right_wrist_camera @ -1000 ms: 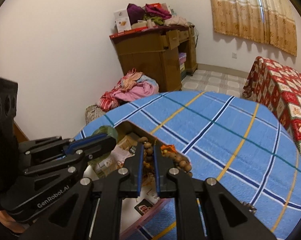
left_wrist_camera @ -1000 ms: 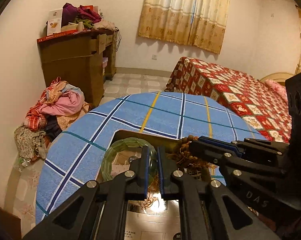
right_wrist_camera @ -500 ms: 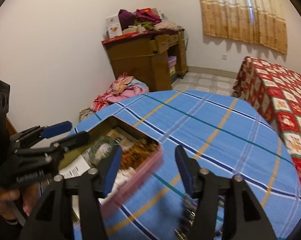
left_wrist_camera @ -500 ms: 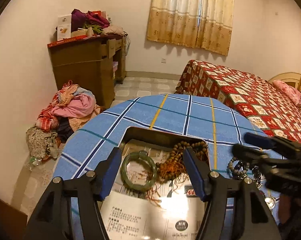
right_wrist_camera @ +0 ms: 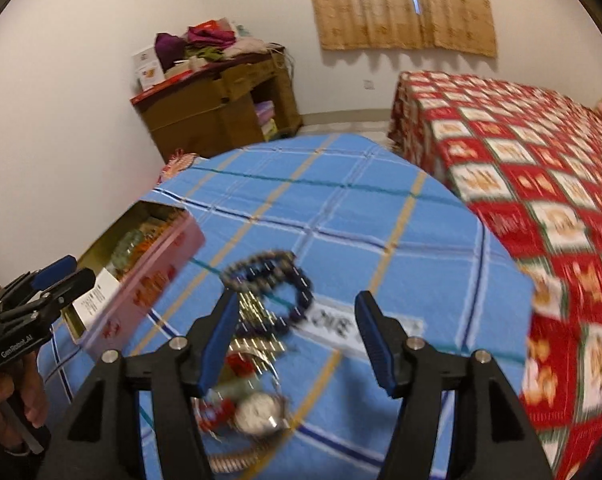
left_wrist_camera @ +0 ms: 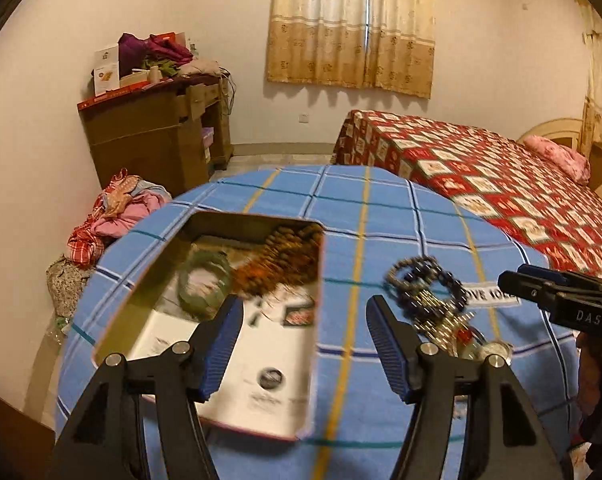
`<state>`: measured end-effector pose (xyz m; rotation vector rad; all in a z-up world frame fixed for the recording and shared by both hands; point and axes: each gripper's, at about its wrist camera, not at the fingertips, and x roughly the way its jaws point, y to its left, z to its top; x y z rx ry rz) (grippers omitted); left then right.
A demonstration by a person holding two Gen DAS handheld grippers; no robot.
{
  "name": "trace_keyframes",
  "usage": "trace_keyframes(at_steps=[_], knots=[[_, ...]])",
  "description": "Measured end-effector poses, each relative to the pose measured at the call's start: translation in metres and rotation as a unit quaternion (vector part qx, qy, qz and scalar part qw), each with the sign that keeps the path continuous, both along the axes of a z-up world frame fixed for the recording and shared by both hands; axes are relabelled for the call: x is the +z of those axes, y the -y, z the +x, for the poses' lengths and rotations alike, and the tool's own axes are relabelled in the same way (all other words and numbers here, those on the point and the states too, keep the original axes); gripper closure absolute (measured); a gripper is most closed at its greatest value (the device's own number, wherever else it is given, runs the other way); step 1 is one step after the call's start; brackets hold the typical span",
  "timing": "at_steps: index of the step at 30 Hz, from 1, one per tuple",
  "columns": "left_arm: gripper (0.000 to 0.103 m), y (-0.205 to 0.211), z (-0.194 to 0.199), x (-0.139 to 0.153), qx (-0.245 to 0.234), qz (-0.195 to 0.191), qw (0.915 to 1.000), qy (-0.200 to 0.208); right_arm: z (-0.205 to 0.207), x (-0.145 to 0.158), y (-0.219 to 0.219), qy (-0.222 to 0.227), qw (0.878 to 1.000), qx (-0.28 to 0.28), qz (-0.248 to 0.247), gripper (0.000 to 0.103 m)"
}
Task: Organize jewelry
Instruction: 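Open both tools and move them back over the jewelry pile, then grasp the silver wristwatch with the right tool and lift it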
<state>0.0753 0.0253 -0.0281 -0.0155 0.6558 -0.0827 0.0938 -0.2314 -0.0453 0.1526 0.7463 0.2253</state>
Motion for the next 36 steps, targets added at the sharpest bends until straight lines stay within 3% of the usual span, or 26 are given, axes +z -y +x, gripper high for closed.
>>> trace_keyframes(at_steps=[4, 12, 17, 24, 28, 36], knots=[[0.039, 0.015, -0.01, -0.008, -0.001, 0.025, 0.9997, 0.0, -0.018, -0.01, -0.001, -0.007, 1.0, 0.004, -0.018, 0.04], [0.039, 0.037, -0.022, -0.024, -0.02, 0.038, 0.999, -0.009, -0.037, -0.034, -0.01, -0.02, 0.998, 0.039, -0.045, 0.04], [0.039, 0.042, -0.024, -0.025, -0.022, 0.038, 0.999, -0.008, -0.034, -0.04, -0.02, -0.024, 0.997, 0.052, -0.054, 0.041], [0.039, 0.044, -0.024, -0.027, -0.031, 0.035, 0.9989, -0.009, -0.039, -0.047, -0.037, -0.002, 0.992, 0.068, -0.109, 0.042], [0.039, 0.046, -0.024, -0.028, -0.04, 0.034, 0.9986, -0.013, -0.041, -0.047, -0.04, 0.007, 0.991, 0.071, -0.113, 0.058], [0.039, 0.049, -0.025, -0.028, -0.05, 0.029, 0.9983, -0.009, -0.045, -0.043, -0.033, 0.023, 0.993, 0.058, -0.097, 0.059]])
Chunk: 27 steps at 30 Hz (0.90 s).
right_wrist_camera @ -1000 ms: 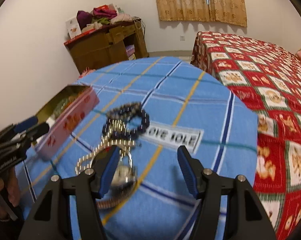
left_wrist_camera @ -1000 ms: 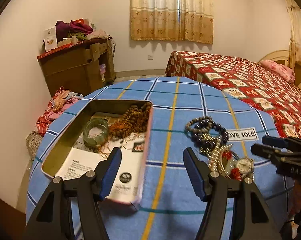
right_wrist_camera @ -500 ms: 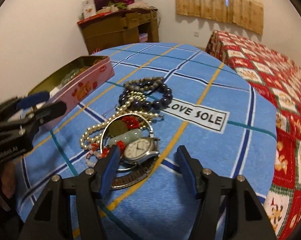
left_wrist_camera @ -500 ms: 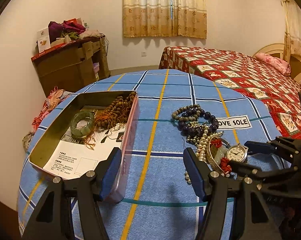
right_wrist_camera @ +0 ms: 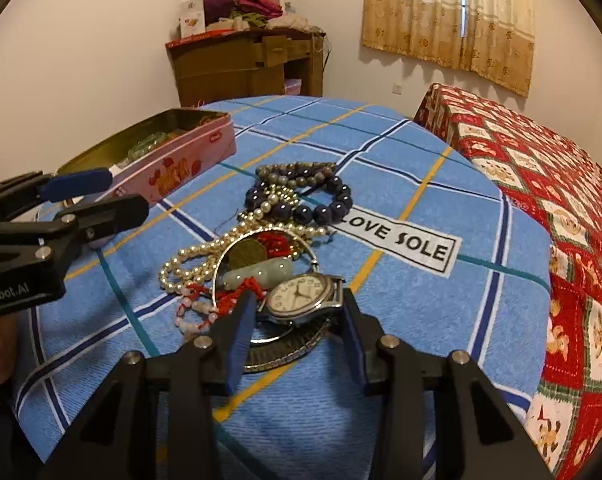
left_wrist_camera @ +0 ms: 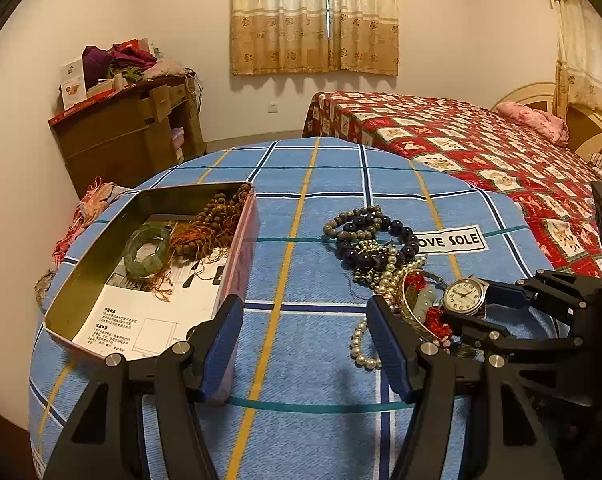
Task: Organize jewelry
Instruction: 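Grasp the silver wristwatch with the right tool and lift it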
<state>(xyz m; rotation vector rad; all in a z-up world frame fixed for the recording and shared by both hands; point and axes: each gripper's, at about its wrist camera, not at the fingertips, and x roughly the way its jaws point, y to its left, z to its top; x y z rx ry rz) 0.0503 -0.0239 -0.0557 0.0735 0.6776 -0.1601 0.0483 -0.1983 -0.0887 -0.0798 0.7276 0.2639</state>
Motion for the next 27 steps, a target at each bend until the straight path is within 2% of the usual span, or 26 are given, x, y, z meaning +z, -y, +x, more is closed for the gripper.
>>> trace_keyframes(at_steps=[13, 19, 20, 22, 27], knots=[[0.039, 0.025, 0.006, -0.004, -0.037, 0.027, 0.9988, -0.017, -0.007, 0.019, 0.024, 0.035, 0.998, -0.035, 0.036, 0.06], [0.039, 0.035, 0.019, -0.013, -0.064, 0.01, 0.9961, -0.059, -0.007, 0.022, 0.032, 0.04, 0.997, -0.045, 0.043, 0.06], [0.041, 0.035, 0.021, -0.014, -0.067, 0.005, 0.9956, -0.065, -0.007, 0.022, 0.033, 0.04, 0.997, -0.046, 0.043, 0.06], [0.054, 0.036, 0.026, -0.018, -0.072, -0.001, 0.994, -0.083, -0.007, 0.021, 0.033, 0.039, 0.997, -0.045, 0.045, 0.06], [0.064, 0.039, 0.037, -0.03, -0.087, -0.013, 0.9882, -0.125, -0.009, 0.02, 0.03, 0.039, 0.997, -0.038, 0.045, 0.06]])
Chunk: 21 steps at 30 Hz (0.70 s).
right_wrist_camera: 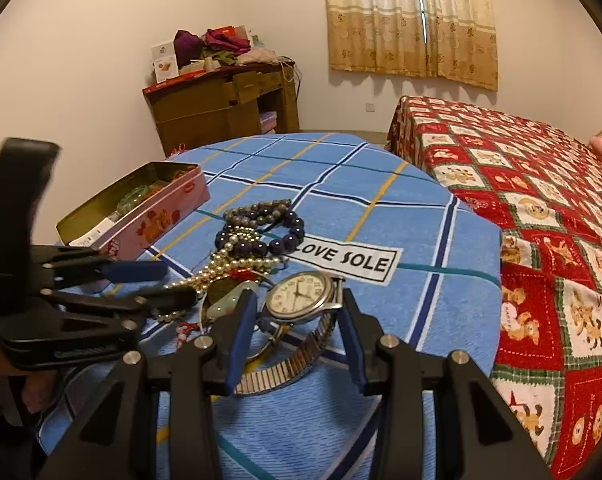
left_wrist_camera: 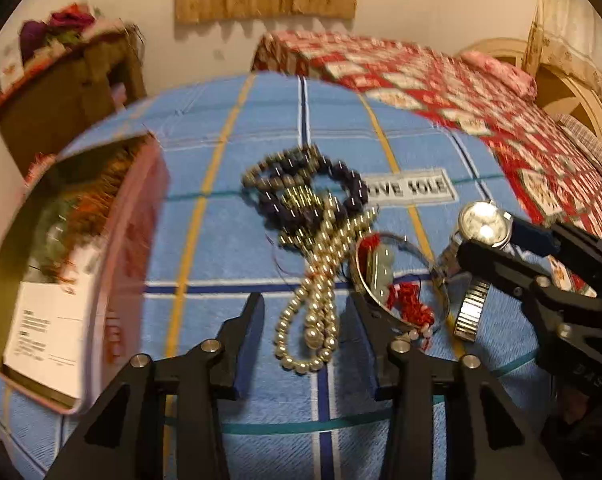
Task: Organize jewelry
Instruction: 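Grasp the silver wristwatch with the right tool and lift it, then grasp the pearl necklace with the left tool while the right tool holds the watch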
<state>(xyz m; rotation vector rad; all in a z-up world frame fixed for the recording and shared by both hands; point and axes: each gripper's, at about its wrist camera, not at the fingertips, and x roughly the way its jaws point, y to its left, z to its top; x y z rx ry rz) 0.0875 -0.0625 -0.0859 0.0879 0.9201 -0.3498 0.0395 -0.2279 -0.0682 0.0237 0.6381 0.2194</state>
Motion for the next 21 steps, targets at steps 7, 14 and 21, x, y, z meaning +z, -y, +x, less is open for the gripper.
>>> trace_keyframes(at_steps=[7, 14, 21], knots=[[0.098, -0.015, -0.01, 0.014, 0.012, -0.042, 0.9986, 0.03, -0.005, 0.006, 0.0, 0.008, 1.0, 0.0, 0.001, 0.06], [0.098, -0.03, -0.025, 0.032, 0.029, -0.063, 0.9954, 0.066, -0.008, 0.018, -0.003, 0.02, 1.0, 0.001, 0.0, 0.06], [0.098, -0.038, -0.033, 0.058, 0.032, -0.086, 0.9909, 0.099, -0.009, 0.024, -0.01, 0.024, 1.0, 0.007, -0.005, 0.06]])
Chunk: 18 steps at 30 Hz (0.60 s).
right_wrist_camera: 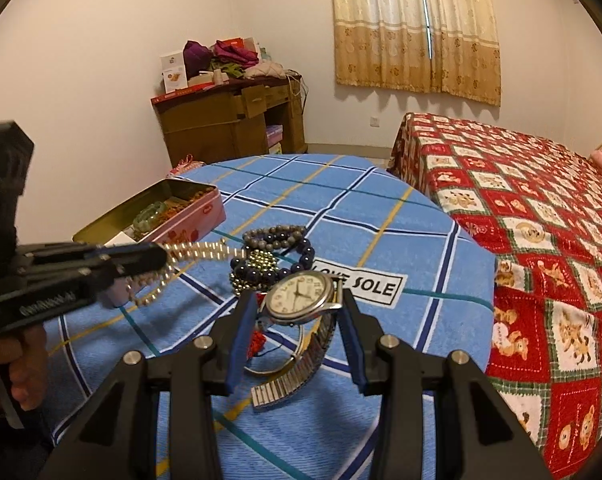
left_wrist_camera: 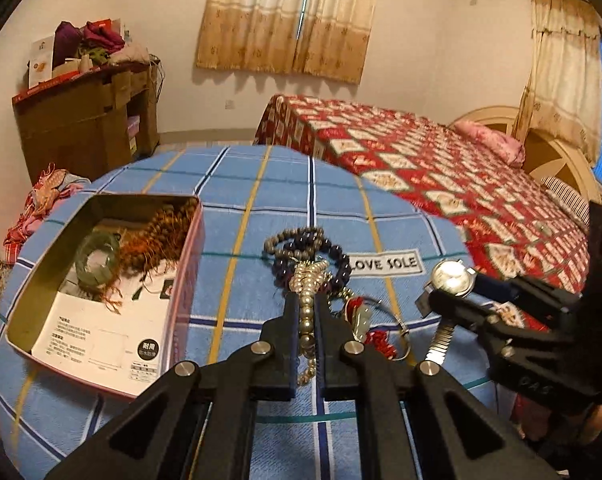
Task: Organize jewelry
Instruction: 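Grasp the pearl necklace with the left tool while the right tool holds the watch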
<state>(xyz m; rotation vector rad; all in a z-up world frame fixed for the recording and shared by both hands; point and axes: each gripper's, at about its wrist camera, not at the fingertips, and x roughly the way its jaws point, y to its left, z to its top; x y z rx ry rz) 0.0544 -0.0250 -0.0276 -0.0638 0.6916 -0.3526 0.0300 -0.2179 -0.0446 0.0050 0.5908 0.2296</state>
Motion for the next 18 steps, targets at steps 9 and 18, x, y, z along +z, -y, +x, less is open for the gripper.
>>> trace_keyframes(at_steps=[9, 18], knots=[[0.098, -0.007, -0.01, 0.01, 0.022, -0.003, 0.9994, 0.028, -0.003, 0.01, -0.005, 0.013, 1.0, 0.008, -0.002, 0.06], [0.098, -0.016, -0.023, 0.027, 0.04, -0.002, 0.997, 0.066, -0.002, 0.021, -0.013, 0.034, 0.999, 0.019, 0.007, 0.06]])
